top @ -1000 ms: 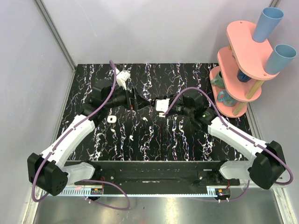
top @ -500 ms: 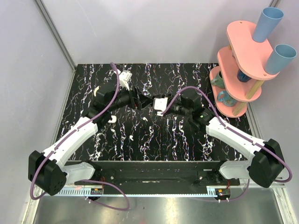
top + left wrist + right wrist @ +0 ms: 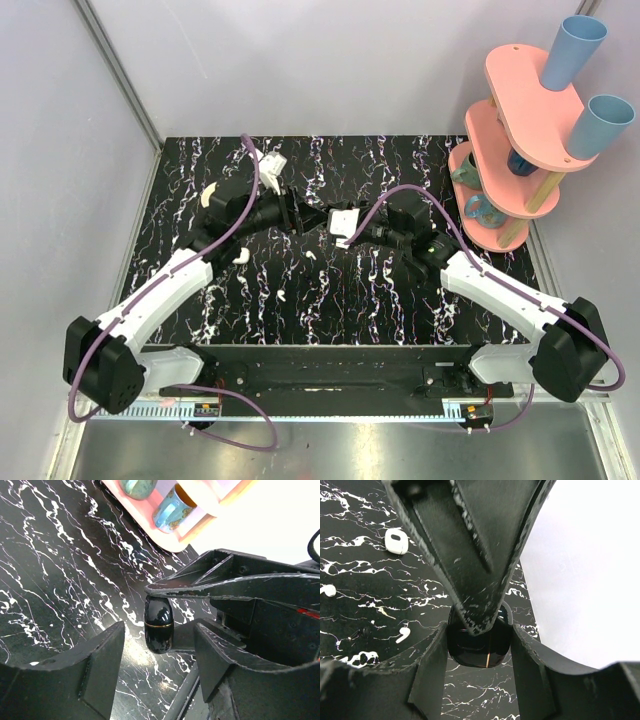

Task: Insert the wireless bluetooth earbuds into the charging case
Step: Pass from the right arm to the left

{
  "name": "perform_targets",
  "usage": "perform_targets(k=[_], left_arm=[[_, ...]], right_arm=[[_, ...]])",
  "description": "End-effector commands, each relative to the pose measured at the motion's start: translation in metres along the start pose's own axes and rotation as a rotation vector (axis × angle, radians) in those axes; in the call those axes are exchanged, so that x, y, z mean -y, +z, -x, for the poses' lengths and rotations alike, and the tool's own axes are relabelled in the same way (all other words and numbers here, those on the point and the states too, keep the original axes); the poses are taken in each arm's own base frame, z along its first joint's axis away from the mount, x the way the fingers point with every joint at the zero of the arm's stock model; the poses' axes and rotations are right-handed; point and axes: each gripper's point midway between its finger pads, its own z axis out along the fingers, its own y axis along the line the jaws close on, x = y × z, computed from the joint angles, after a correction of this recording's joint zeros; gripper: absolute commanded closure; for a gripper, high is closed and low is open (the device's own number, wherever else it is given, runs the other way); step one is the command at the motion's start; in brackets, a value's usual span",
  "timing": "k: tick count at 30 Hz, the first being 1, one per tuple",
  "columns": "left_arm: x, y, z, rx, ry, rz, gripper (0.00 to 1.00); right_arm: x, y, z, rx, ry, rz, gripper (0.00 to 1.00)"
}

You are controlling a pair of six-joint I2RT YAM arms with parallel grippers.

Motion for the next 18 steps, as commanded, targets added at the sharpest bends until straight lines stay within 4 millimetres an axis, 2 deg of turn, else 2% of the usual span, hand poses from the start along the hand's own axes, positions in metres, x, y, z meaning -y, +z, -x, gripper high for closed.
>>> perform_targets(k=[1, 8, 18], left_arm=[[0.0127, 0.0062, -0.0003, -0.019, 0.011, -0.084, 0.41], [0.0099, 0.0072, -0.0031, -0.024, 0.005, -0.074, 0.44], [0.0101, 0.0095, -0.0024, -0.032, 0.012, -0.079, 0.54]], right_arm=[[0.0113, -0.0013, 0.0162, 0.045, -0.020, -0.049, 1.00], [0.0101, -0.0017, 0.0164, 0.044, -0.022, -0.048, 1.00], [0.0102, -0.0012, 0.0173, 0.049, -0.027, -0.047, 1.00]])
